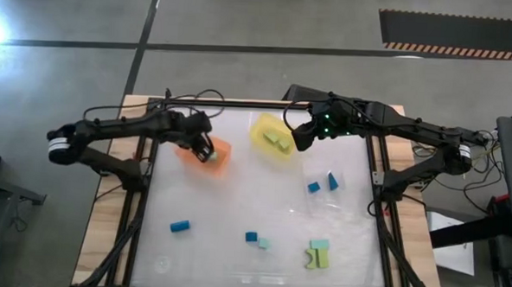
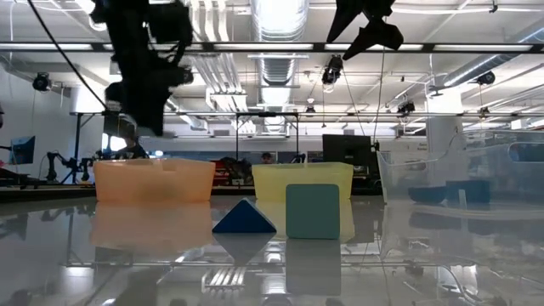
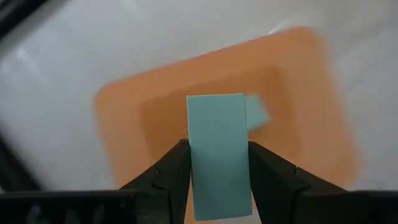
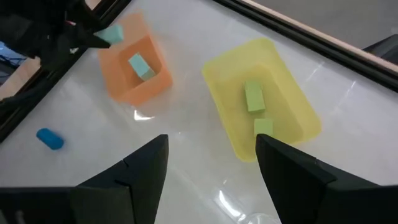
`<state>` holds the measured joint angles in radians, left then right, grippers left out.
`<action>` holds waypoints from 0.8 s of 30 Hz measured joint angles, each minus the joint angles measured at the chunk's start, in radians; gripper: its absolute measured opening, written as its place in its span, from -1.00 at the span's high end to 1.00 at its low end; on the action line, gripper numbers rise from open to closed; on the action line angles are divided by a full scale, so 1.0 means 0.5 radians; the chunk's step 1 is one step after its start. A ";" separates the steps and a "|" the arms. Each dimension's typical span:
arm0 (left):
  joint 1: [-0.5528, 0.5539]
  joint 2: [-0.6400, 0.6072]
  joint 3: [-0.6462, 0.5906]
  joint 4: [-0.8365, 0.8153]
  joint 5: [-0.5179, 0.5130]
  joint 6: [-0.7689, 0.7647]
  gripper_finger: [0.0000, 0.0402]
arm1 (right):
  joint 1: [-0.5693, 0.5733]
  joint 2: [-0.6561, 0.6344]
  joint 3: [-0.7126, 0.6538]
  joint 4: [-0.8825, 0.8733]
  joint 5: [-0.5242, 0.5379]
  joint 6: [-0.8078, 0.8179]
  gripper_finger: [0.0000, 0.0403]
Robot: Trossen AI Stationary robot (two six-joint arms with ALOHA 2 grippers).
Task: Sort & place blocks by color
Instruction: Put the light blue block into the orange bin
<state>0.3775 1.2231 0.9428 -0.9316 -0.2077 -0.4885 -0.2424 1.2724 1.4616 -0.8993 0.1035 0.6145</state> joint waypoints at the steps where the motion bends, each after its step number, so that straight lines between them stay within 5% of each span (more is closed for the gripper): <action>1: 0.053 -0.009 -0.041 0.012 0.001 -0.029 0.39 | 0.000 0.000 0.000 0.000 0.005 0.001 -0.16; 8: 0.275 0.010 -0.184 0.014 0.030 -0.049 0.39 | 0.000 0.000 0.000 0.000 0.009 0.001 -0.16; 24: 0.324 0.164 -0.184 0.013 0.033 -0.094 0.39 | 0.000 0.000 0.000 0.000 0.009 -0.012 -0.16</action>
<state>0.5396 1.3049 0.8509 -0.9253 -0.1913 -0.5355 -0.2424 1.2724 1.4616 -0.8993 0.1081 0.6086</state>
